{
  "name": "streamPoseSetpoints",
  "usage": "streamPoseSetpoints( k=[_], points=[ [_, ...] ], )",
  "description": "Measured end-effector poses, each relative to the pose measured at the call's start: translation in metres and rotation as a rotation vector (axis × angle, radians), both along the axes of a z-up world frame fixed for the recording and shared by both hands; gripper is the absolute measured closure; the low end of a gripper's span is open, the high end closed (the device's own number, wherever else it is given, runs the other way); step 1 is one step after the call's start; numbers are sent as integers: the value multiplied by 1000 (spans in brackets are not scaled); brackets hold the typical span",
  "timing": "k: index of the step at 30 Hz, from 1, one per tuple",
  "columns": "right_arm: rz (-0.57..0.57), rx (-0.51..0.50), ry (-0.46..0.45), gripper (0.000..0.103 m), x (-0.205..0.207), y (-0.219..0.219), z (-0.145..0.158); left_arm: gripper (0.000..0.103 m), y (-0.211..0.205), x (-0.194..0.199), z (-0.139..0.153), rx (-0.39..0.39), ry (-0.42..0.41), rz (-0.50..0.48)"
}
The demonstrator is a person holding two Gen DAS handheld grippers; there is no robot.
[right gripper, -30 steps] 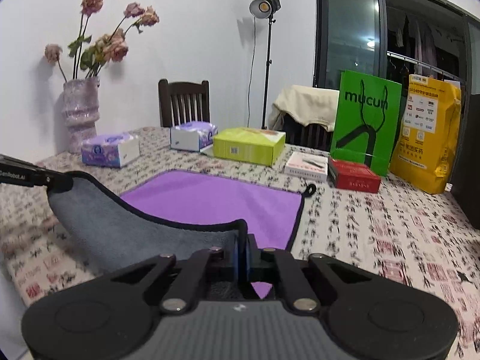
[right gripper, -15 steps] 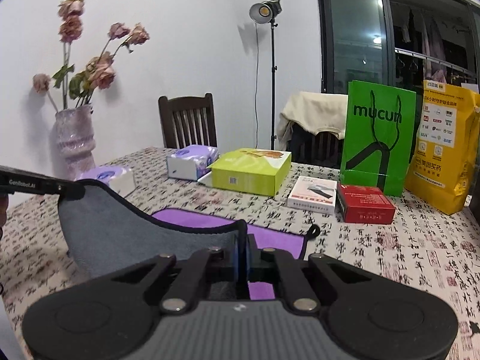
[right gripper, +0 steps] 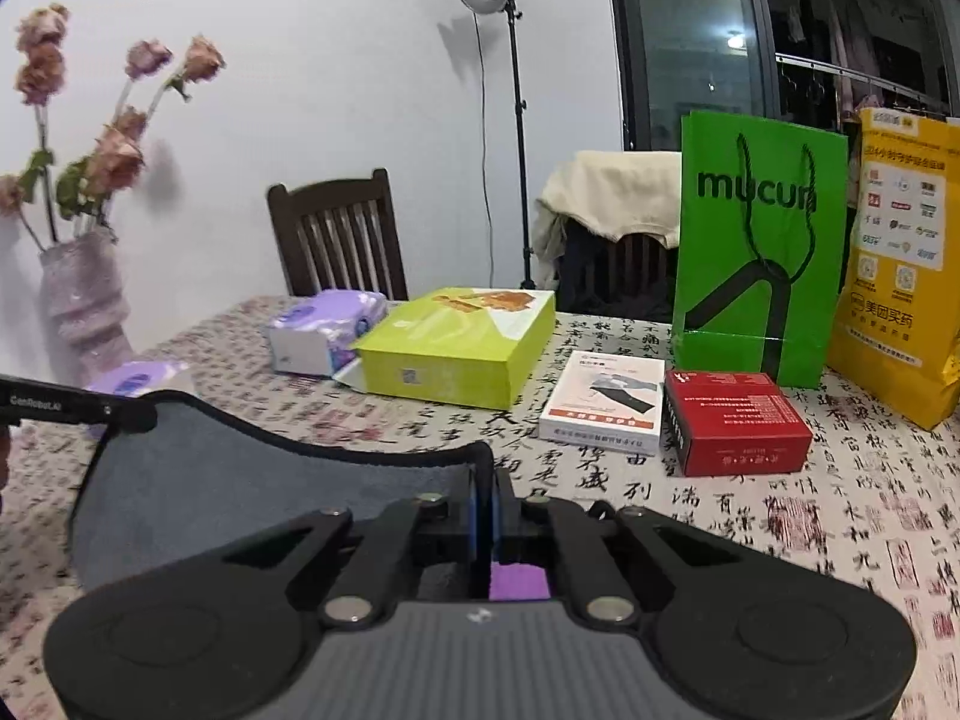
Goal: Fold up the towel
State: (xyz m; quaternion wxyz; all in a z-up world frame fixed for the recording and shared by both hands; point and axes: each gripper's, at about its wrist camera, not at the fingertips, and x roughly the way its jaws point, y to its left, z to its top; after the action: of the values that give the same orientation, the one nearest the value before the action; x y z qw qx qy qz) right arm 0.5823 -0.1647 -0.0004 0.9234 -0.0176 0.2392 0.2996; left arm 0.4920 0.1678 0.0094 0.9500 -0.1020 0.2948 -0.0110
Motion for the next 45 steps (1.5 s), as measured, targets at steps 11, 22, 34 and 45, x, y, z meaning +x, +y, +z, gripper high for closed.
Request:
streamPoseSetpoints(
  k=[11, 22, 34, 45],
  points=[
    [-50, -27, 123, 99, 69, 20, -54, 98, 16, 57, -58, -43, 99, 48],
    [-72, -53, 154, 92, 79, 23, -68, 95, 18, 58, -66, -38, 103, 48],
    [-69, -81, 136, 76, 57, 10, -35, 62, 3, 19, -28, 50, 76, 3],
    [-19, -109, 72, 56, -6, -8, 15, 49, -13, -47, 19, 114, 20, -30]
  ],
)
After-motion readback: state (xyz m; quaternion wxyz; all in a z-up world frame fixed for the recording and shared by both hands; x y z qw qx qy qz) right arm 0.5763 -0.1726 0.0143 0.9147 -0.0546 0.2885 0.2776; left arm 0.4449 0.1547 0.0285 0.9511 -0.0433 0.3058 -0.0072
